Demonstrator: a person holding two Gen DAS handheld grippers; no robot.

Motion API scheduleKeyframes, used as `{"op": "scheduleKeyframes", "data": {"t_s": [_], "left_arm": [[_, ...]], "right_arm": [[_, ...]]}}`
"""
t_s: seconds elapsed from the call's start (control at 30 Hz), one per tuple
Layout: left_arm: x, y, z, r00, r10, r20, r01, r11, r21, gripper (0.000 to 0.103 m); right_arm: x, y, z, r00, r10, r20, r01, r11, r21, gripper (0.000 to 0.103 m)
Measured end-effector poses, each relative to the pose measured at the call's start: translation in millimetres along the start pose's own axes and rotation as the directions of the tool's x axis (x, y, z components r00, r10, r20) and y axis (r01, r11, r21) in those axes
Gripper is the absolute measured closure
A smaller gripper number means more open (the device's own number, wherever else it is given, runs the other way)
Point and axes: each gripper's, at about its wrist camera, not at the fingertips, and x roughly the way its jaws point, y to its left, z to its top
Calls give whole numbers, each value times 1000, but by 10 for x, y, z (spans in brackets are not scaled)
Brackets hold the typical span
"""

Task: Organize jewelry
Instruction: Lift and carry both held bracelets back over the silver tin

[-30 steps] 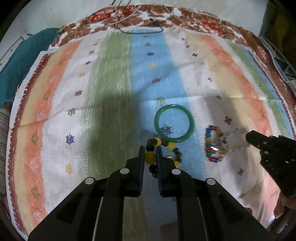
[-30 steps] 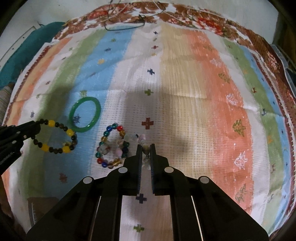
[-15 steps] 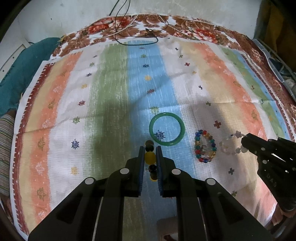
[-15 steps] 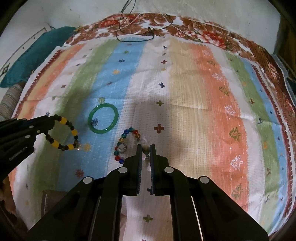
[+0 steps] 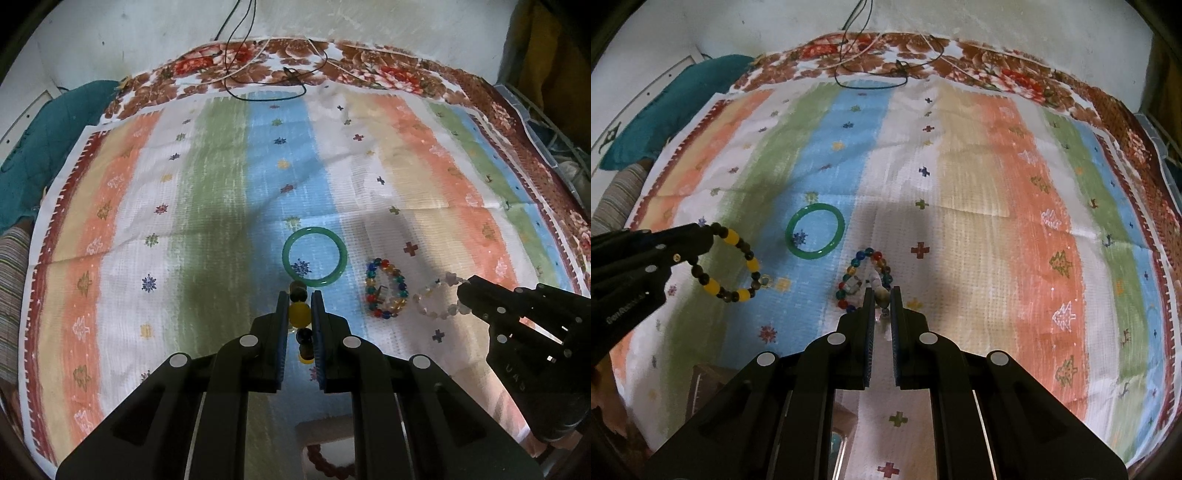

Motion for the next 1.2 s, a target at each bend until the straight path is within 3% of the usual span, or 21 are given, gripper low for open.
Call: {"op": "scheduleKeyframes", "data": {"t_s": [1.2], "left_arm": [[-680,-154,-357,995,-47,86,44,999,32,92]], "right_arm": [[-709,223,-322,991,80,110,-77,996,-35,94]]}}
